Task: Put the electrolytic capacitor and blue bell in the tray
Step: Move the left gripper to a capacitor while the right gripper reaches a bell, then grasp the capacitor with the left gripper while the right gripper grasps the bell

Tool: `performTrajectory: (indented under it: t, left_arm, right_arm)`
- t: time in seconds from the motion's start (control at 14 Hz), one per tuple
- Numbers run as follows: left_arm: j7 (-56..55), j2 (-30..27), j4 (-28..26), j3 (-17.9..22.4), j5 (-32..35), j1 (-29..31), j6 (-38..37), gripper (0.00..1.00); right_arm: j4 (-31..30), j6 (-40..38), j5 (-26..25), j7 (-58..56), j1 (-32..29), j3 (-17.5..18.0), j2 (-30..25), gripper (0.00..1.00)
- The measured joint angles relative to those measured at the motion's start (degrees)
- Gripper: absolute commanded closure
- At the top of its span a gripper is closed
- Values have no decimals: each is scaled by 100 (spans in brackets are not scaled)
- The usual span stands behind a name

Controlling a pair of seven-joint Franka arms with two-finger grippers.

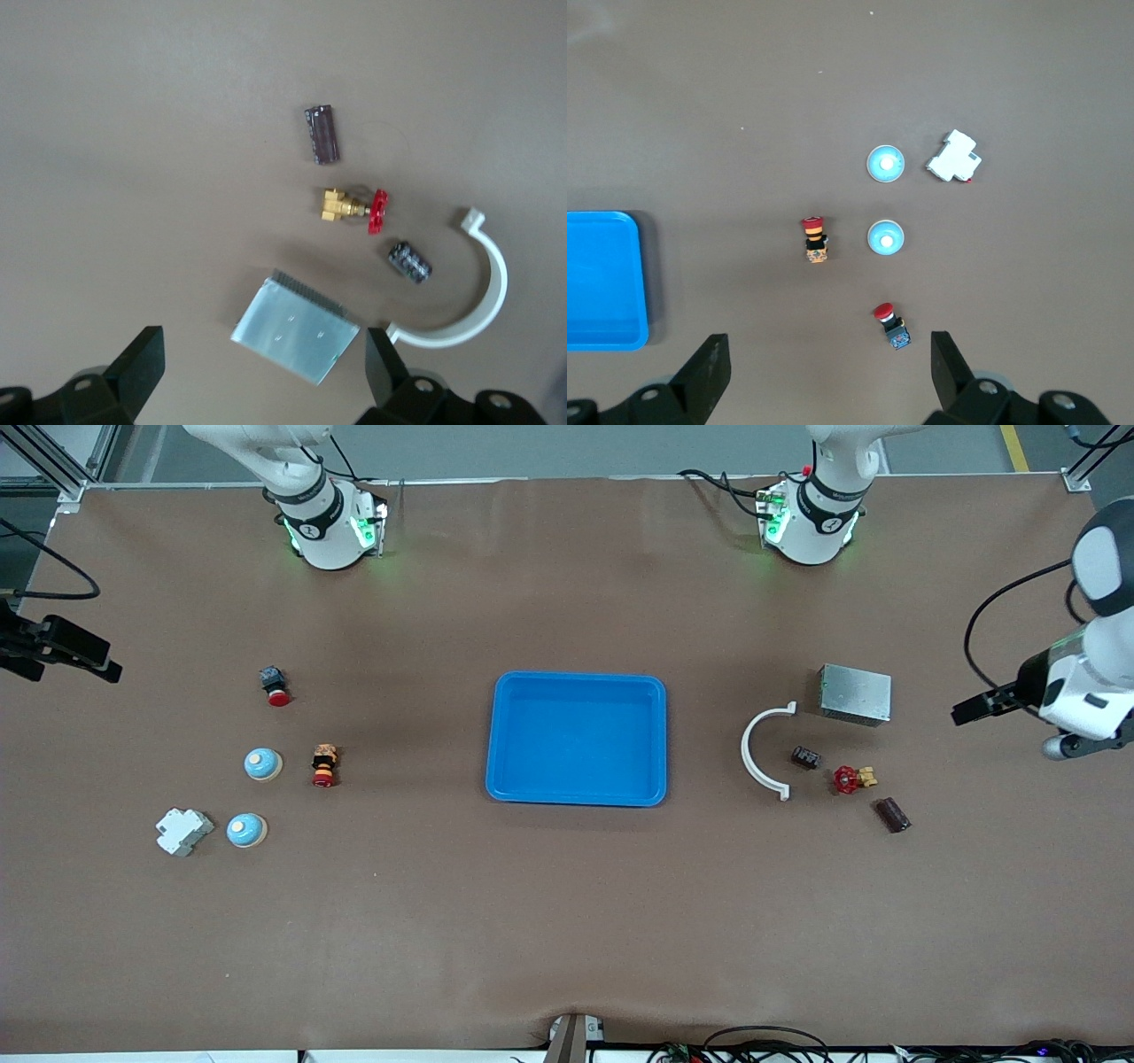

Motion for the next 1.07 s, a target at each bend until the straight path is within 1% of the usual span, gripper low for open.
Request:
performTrajectory:
  t: [0.21,0.28,0.36,0.5,0.71,0.93,1.07]
  left_arm:
    - [-550,455,-401,-5,0,-22,1139,1]
    - [-792,624,-519,-2,0,-14,1537,5]
    - [-1016,799,-597,-1,0,-13,1856,12]
    - [-1253,1140,-627,-1,0,-22,2351,14]
    - [-1276,1628,-623,1,7,-20,3151,17]
    - [-1275,2030,-479,5,279,-10,3500,21]
    - [-1275,2260,-285,7,396,-1,3551,21]
  right_arm:
    - [-622,499,9,-23,-31,3,-30,0]
    - [-920,748,9,-79,-31,3,-62,0]
    - [-1274,1068,9,-165,-41,2,-118,0]
    - [-2051,1794,9,-328,-108,-5,-250,0]
    - [-3129,2888,9,-486,-171,-9,-408,0]
    - [-4007,3960,9,-508,-202,-21,-427,0]
    - [-4333,4315,9,-531,-212,-25,-397,0]
